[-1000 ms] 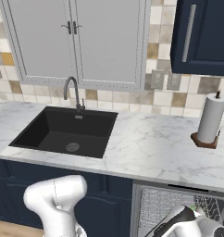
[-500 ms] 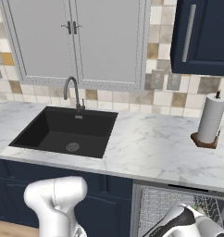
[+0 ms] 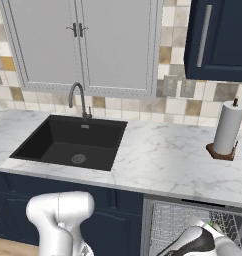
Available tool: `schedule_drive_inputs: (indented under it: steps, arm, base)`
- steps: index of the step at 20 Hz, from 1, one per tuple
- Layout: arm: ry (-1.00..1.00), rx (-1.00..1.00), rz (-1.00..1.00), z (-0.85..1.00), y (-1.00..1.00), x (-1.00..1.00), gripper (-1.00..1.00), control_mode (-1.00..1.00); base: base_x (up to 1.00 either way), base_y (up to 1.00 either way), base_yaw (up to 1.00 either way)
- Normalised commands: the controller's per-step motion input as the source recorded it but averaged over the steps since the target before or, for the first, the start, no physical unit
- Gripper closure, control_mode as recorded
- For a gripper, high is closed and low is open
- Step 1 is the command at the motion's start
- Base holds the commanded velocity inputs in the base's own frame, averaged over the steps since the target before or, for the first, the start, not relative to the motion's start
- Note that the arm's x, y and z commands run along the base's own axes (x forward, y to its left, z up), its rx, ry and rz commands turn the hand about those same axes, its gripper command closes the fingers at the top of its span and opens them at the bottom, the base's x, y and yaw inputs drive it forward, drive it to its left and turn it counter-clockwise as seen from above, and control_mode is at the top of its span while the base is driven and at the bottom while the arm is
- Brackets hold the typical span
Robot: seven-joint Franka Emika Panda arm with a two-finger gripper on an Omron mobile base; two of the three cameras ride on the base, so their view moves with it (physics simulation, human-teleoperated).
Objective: Pick up the cup and bowl from the counter, place them in the dishwasher, and close the dishwasher door.
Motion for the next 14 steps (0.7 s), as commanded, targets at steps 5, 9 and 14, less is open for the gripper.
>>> schedule_drive_inputs:
  steps: [5, 9, 14]
  arm:
    - [-0.09, 0.01, 0.02, 0.21, -0.01, -0.26, -1.00, -1.00]
    - [-0.09, 0.01, 0.03, 0.04, -0.11, -0.37, -1.00, -1.00]
    - [-0.11, 0.00, 0.05, 0.00, -0.05, -0.50, -1.00, -1.00]
  base:
    - [0.00, 0.00, 0.00]
    - [0.00, 0.00, 0.00]
    - [0.00, 0.00, 0.00]
